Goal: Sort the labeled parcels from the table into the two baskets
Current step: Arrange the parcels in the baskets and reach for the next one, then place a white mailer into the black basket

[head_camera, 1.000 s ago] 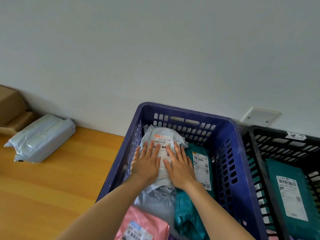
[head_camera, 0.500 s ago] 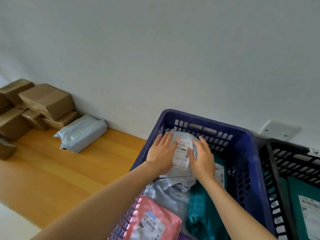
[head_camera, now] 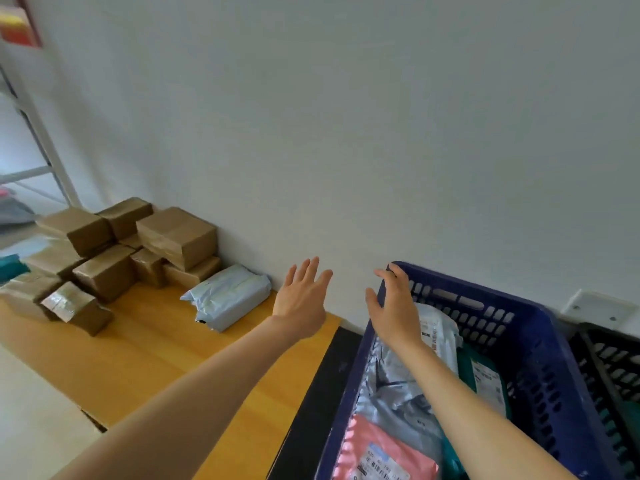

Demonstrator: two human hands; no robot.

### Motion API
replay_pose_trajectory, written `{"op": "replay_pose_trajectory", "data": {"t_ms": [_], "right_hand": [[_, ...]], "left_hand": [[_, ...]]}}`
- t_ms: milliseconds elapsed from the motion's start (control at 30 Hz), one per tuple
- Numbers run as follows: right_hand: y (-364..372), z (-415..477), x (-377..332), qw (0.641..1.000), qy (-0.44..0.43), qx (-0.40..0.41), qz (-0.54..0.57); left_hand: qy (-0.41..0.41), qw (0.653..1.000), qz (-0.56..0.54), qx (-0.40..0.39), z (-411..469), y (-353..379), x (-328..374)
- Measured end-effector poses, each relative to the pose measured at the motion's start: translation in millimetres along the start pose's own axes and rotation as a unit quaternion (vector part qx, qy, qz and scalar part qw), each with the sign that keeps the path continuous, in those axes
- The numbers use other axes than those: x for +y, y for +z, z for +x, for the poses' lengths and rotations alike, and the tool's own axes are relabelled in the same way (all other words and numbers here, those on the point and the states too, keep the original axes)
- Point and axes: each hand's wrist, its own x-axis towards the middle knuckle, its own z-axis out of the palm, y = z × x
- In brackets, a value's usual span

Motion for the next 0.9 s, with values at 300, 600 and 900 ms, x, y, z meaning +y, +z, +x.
{"op": "replay_pose_trajectory", "data": {"t_ms": [300,600,900], "right_hand": [[87.8,-14.7,-111.7,0.998,0.039,-0.046,-0.007],[176.1,-42.4,-173.9,0.991,0.096,-0.088,-0.011],[242.6,-34.4,-173.0,0.972,0.175,-0.155,0.016]], "left_hand": [[-0.025,0.999,0.025,-0.004,-50.0,-41.4,-169.9],[-0.077,0.995,-0.013,-0.064,-118.4,-29.8,-286.1],[-0.132,0.981,-0.089,-0.108,-109.0,-0.7,-337.3]]}}
